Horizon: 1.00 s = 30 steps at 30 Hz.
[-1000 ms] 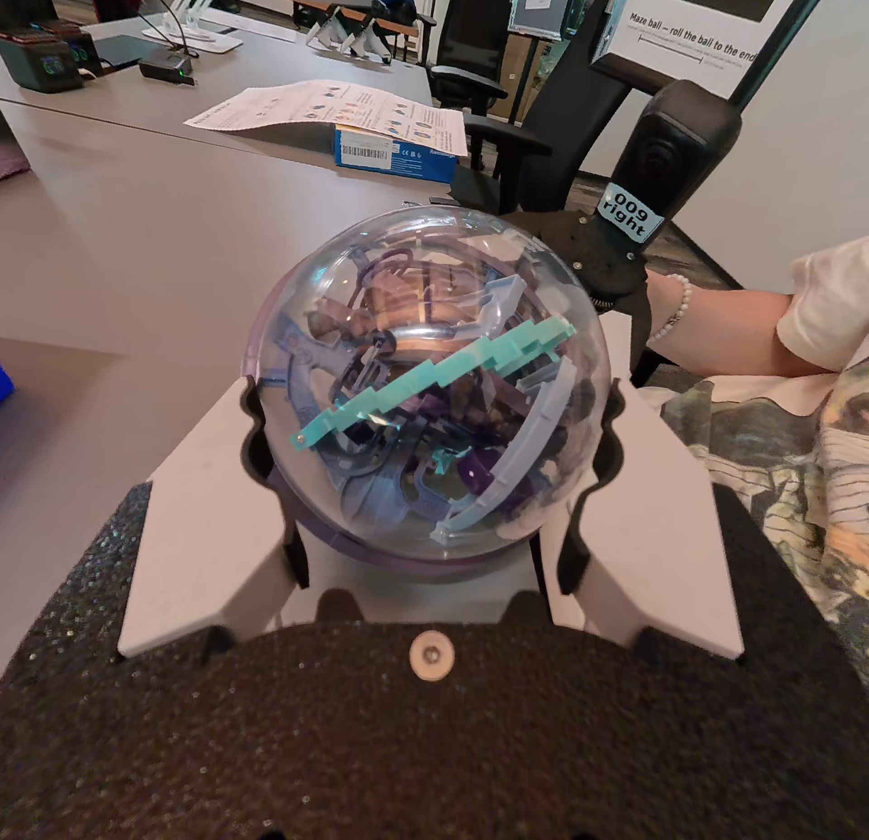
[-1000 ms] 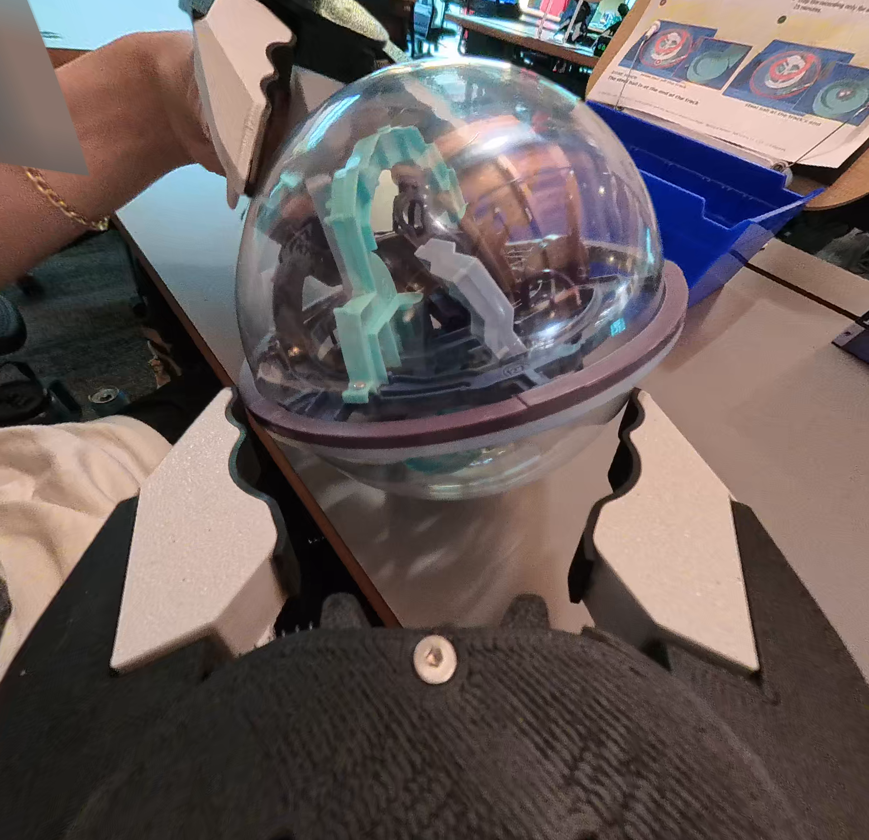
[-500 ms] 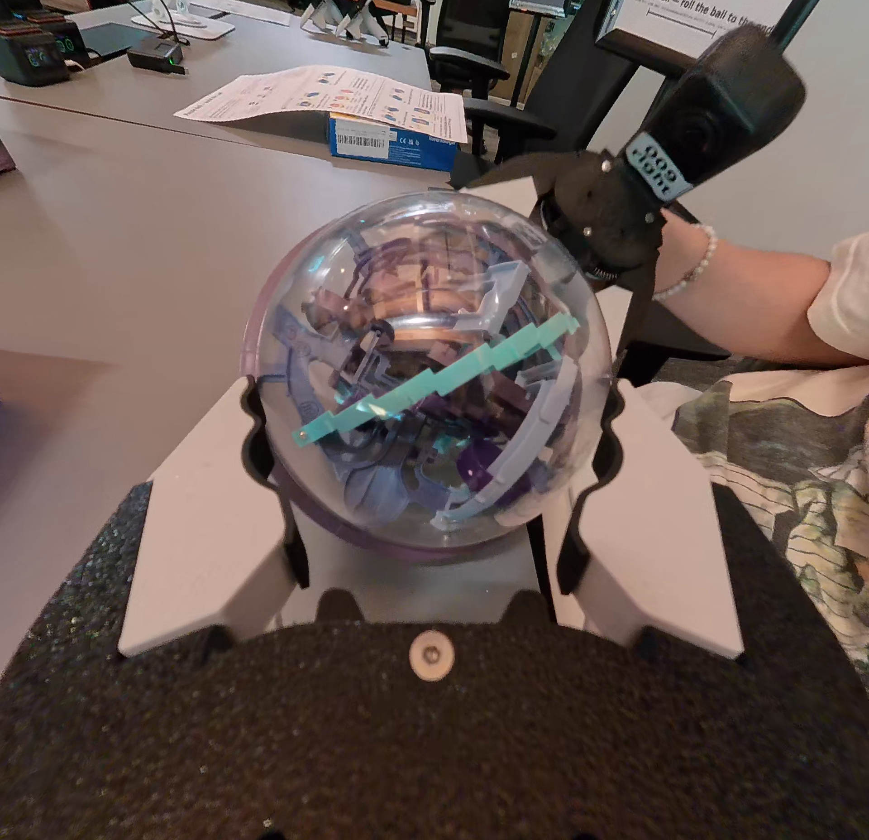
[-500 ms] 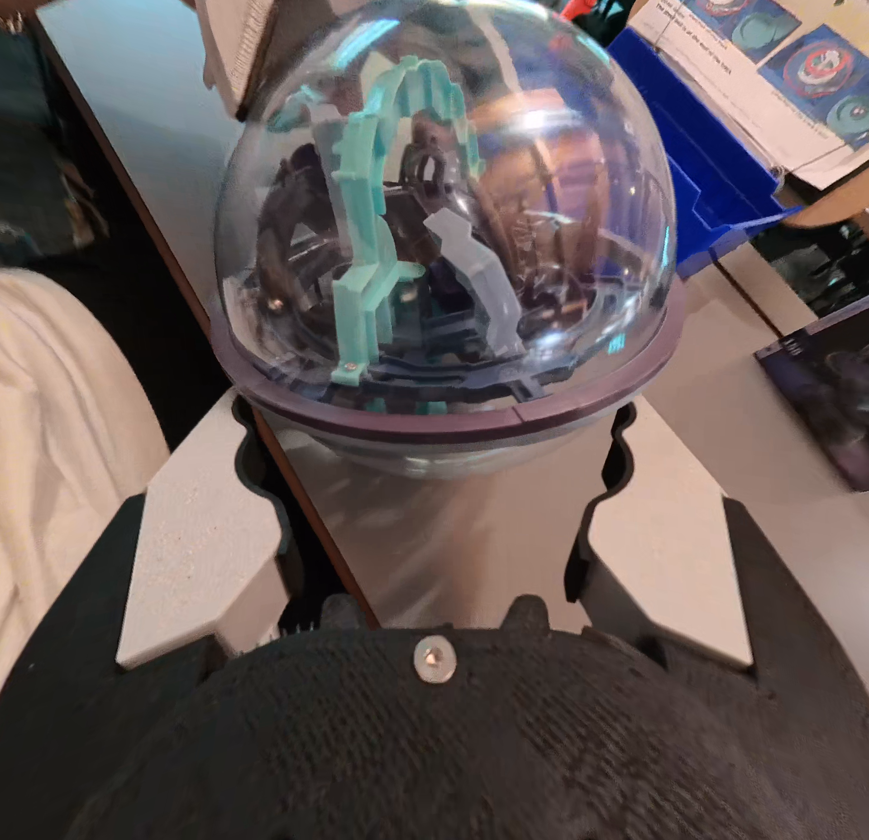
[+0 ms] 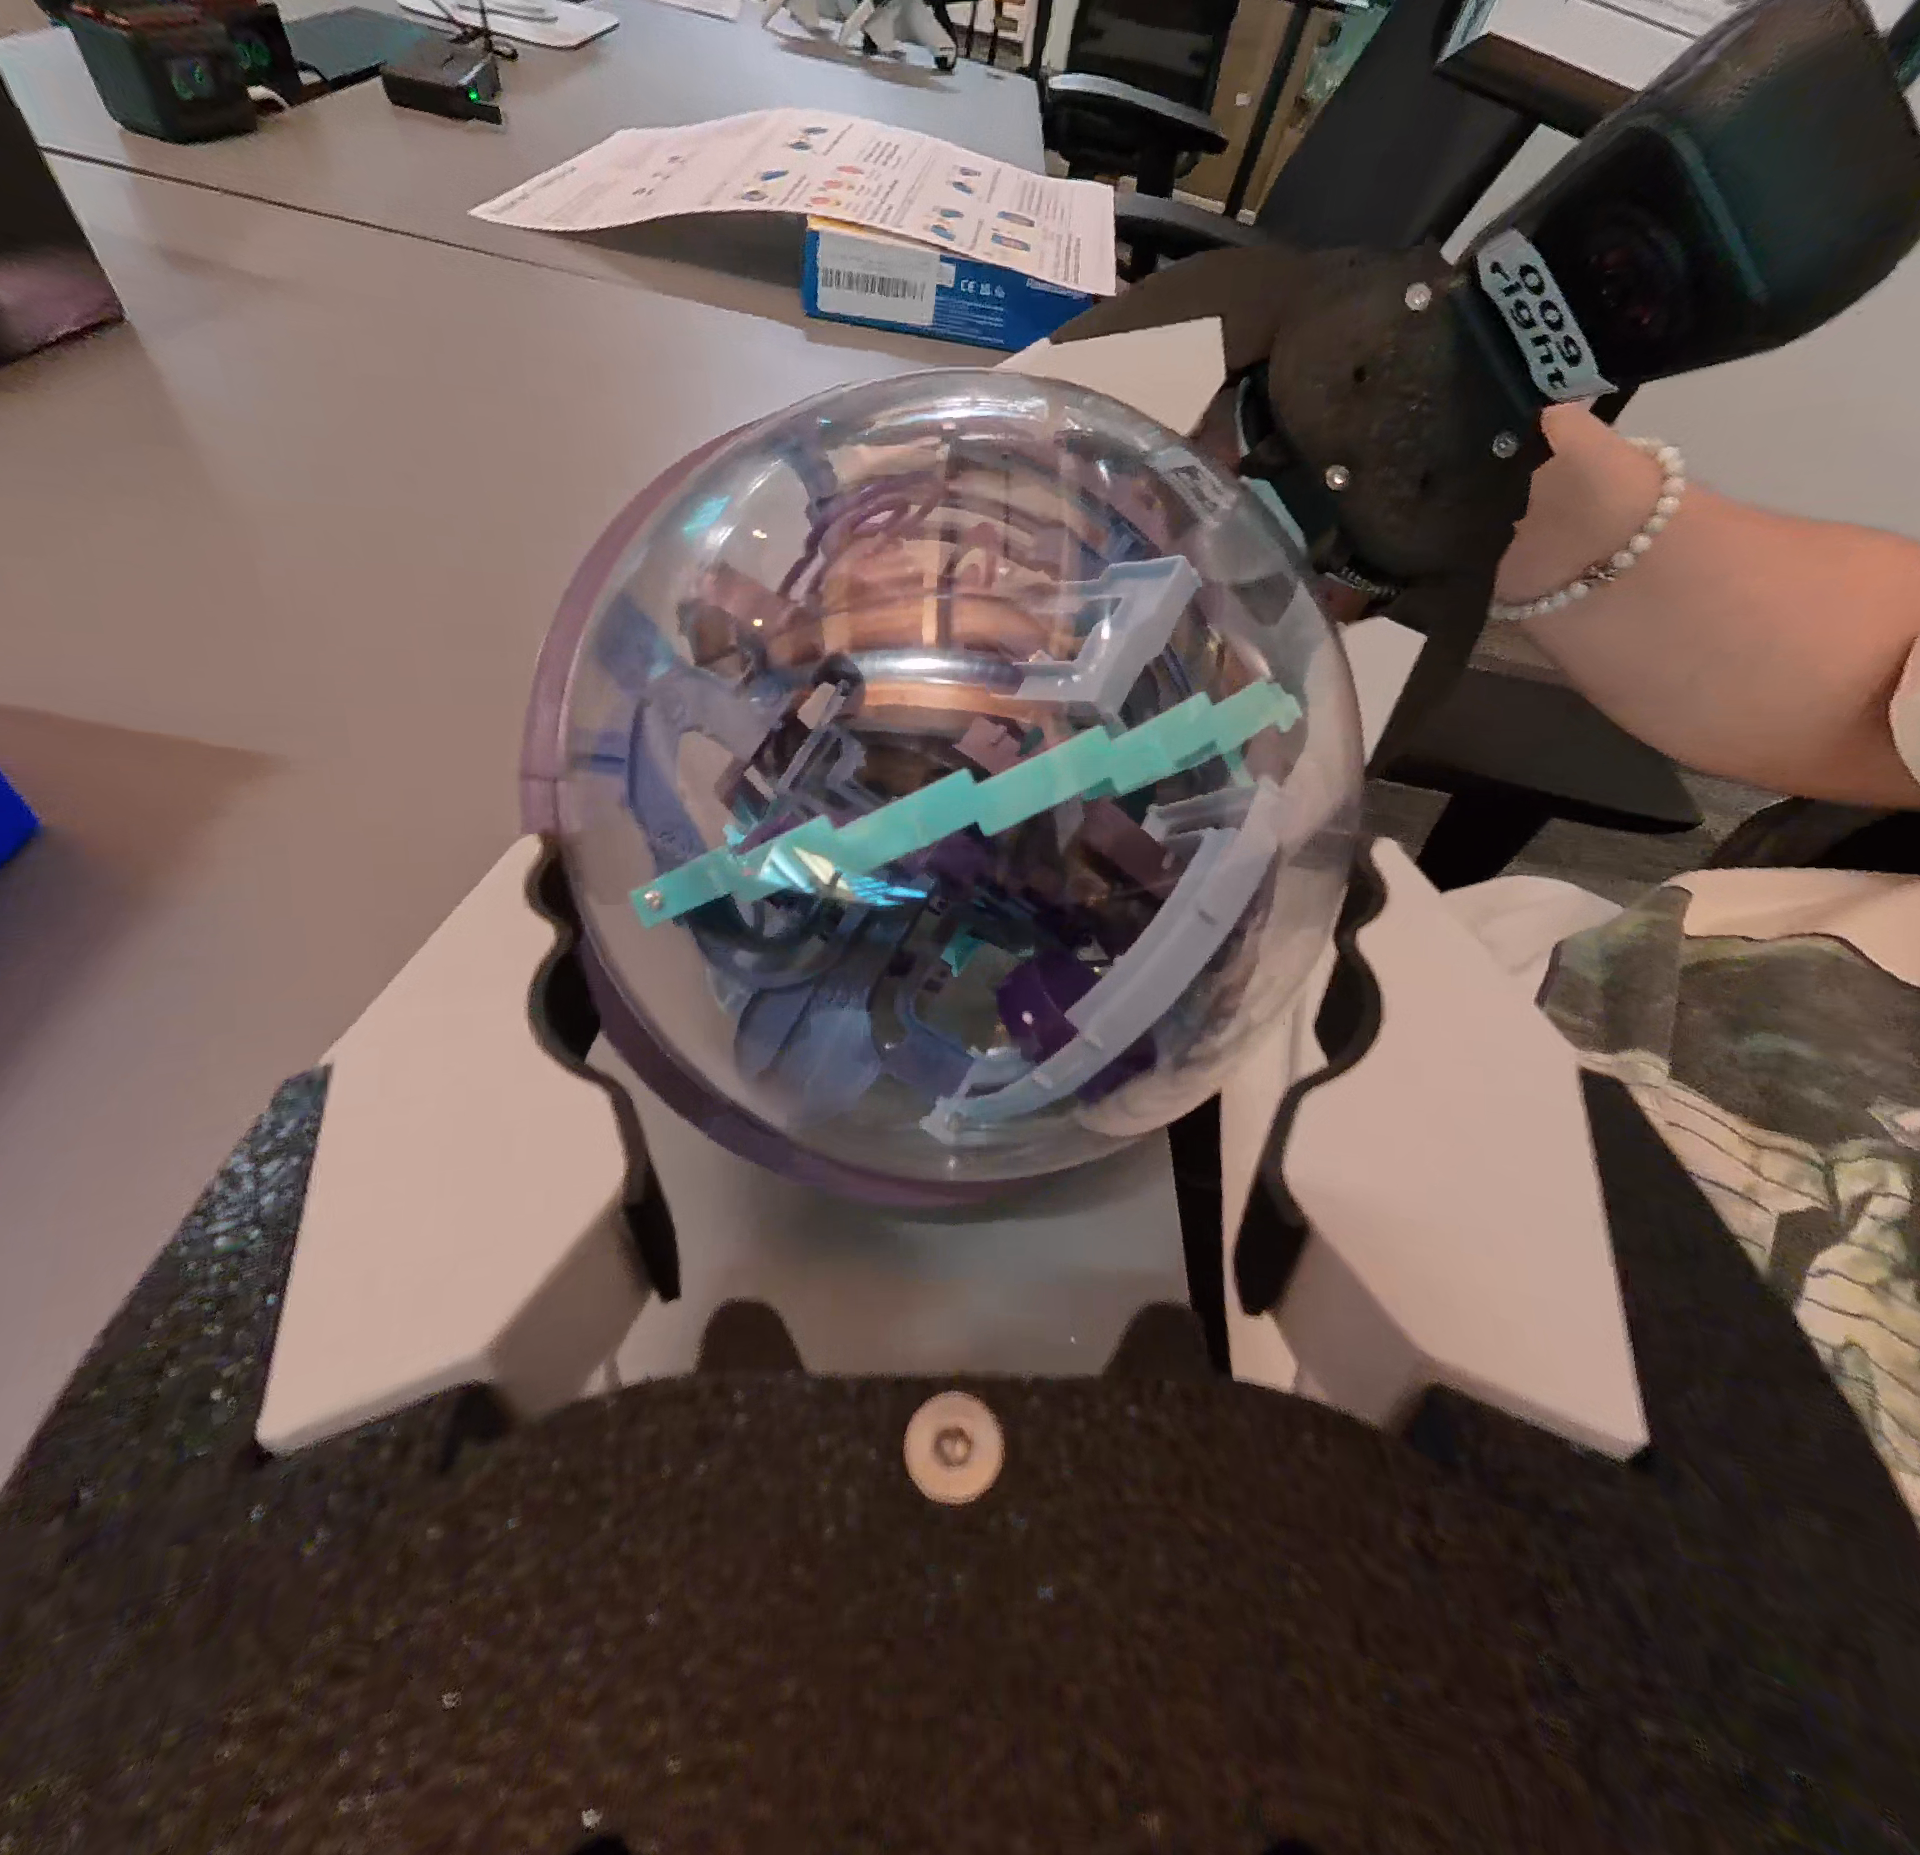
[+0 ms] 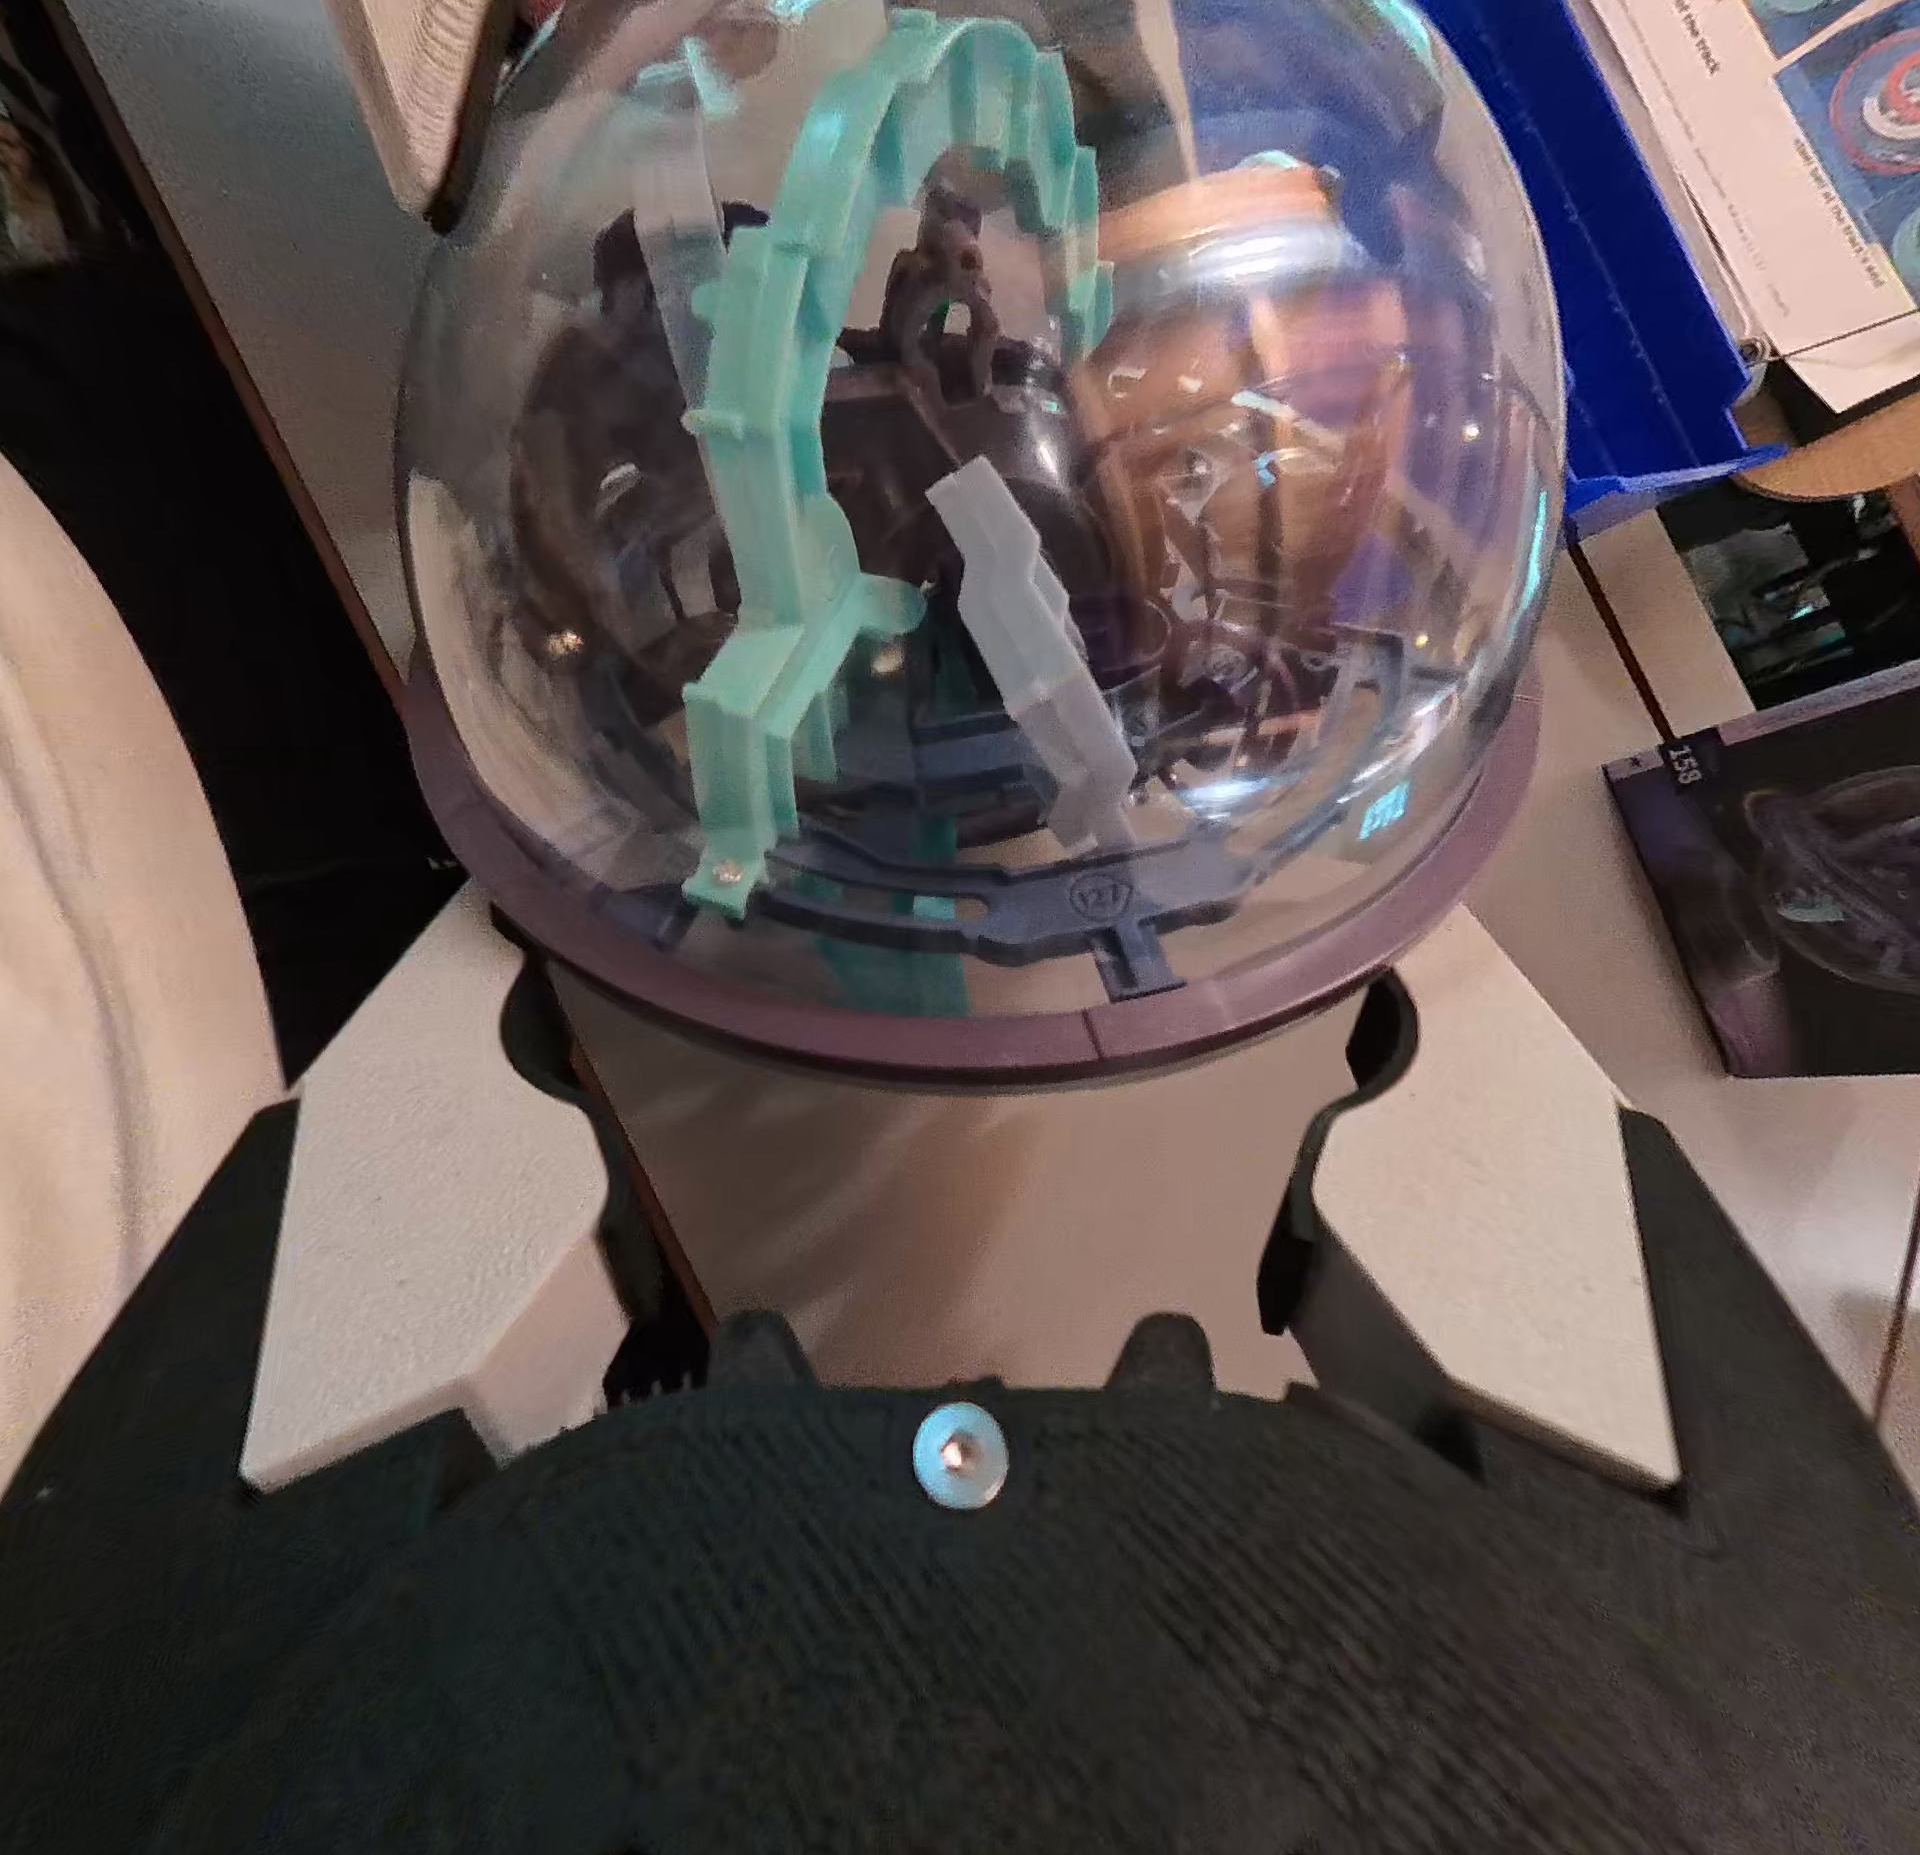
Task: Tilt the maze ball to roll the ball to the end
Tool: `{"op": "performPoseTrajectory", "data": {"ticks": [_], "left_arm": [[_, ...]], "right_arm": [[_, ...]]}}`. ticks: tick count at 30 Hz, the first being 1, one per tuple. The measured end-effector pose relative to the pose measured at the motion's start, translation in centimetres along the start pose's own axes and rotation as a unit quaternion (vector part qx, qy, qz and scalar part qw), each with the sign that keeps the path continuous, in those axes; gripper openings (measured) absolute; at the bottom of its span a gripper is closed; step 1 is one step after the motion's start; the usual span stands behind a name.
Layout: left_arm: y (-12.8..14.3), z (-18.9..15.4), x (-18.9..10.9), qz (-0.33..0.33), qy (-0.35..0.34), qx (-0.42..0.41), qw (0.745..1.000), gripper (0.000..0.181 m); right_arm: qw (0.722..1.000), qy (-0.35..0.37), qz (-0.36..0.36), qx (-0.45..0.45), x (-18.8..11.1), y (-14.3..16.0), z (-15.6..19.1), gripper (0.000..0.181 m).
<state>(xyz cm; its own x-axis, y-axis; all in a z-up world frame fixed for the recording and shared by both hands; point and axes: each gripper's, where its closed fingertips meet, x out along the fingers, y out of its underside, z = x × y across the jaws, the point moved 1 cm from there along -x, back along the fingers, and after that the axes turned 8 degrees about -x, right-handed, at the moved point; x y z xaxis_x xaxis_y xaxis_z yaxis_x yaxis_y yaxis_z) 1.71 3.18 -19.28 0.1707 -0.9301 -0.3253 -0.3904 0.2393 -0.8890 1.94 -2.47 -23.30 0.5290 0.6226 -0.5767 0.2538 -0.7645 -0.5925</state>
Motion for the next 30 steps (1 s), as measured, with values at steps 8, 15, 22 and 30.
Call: {"op": "performPoseTrajectory", "data": {"ticks": [8, 15, 22, 30], "left_arm": [[-0.3, 0.4, 0.0, 0.004, -0.015, 0.015, 1.0, 0.132], [-1.5, 0.3, -0.4, -0.028, -0.008, 0.001, 1.0, 0.117], [-0.8, 0.7, 0.5, -0.002, -0.024, 0.007, 1.0, 0.117], [-0.7, 1.0, 2.0, -0.004, -0.039, -0.023, 0.999, 0.13]], "right_arm": [[0.996, -0.034, 0.041, -0.07, -2.0, 0.9, -1.0, 0.137], [0.986, -0.082, 0.097, -0.112, -4.4, 1.5, -3.1, 0.133], [0.985, -0.14, 0.071, -0.07, -2.7, 1.7, -2.9, 0.143], [0.989, -0.125, 0.058, -0.05, -2.1, 1.7, -2.9, 0.147]]}}
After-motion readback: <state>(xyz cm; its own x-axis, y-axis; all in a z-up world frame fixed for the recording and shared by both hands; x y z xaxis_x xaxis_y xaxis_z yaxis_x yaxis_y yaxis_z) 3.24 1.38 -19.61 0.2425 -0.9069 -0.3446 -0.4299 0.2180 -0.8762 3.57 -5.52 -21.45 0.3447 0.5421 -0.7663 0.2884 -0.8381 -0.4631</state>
